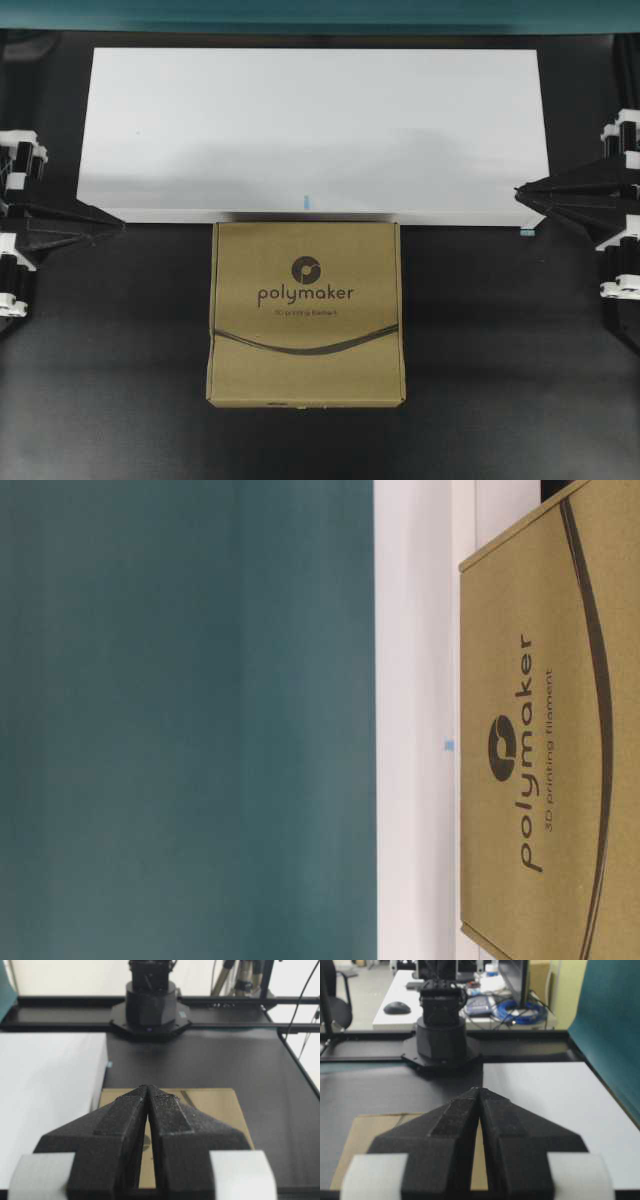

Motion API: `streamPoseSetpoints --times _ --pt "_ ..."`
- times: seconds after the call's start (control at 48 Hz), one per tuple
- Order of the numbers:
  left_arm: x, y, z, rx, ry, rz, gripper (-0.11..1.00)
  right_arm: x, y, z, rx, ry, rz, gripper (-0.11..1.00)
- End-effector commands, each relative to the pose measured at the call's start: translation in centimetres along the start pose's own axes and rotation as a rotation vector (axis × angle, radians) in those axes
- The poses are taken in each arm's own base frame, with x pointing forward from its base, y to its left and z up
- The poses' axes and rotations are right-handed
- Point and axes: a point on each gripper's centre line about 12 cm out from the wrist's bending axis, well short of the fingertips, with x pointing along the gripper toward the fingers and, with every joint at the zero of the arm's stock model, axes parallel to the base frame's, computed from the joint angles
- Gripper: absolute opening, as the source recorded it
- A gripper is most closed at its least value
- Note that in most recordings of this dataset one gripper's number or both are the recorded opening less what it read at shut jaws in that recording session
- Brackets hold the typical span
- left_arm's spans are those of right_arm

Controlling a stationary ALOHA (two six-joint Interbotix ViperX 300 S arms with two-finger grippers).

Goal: Place the cardboard box on the stand after clamping it between your arms.
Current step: 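Move both grippers inward to the left and right sides of the box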

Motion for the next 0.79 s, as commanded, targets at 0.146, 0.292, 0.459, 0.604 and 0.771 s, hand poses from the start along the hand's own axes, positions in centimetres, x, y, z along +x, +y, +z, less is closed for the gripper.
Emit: streamPoseSetpoints --times 0.146,0.292,0.459,0.604,0.771 --pt "0.5 -1.0 -1.5 -0.029 0.215 -0.047 0.01 0.7 1.0 -0.9 0.136 0.132 0.035 0.01" --pt "0.1 -1.6 -3.8 -0.025 0.481 -0.068 0.01 1.1 2.1 -2.7 0.220 0.321 0.067 0.00" --pt "0.1 -2.0 -5.4 -0.005 0.659 -0.079 0.00 1.6 3.3 -5.7 0.255 0.593 0.075 0.00" --pt "0.3 -2.1 -7.4 0.006 0.789 -0.077 0.01 2.3 4.1 -8.2 0.244 0.778 0.072 0.00" --pt "1.4 -2.2 -8.9 0.007 0.880 -0.073 0.01 3.6 4.6 -10.3 0.224 0.925 0.057 0.00"
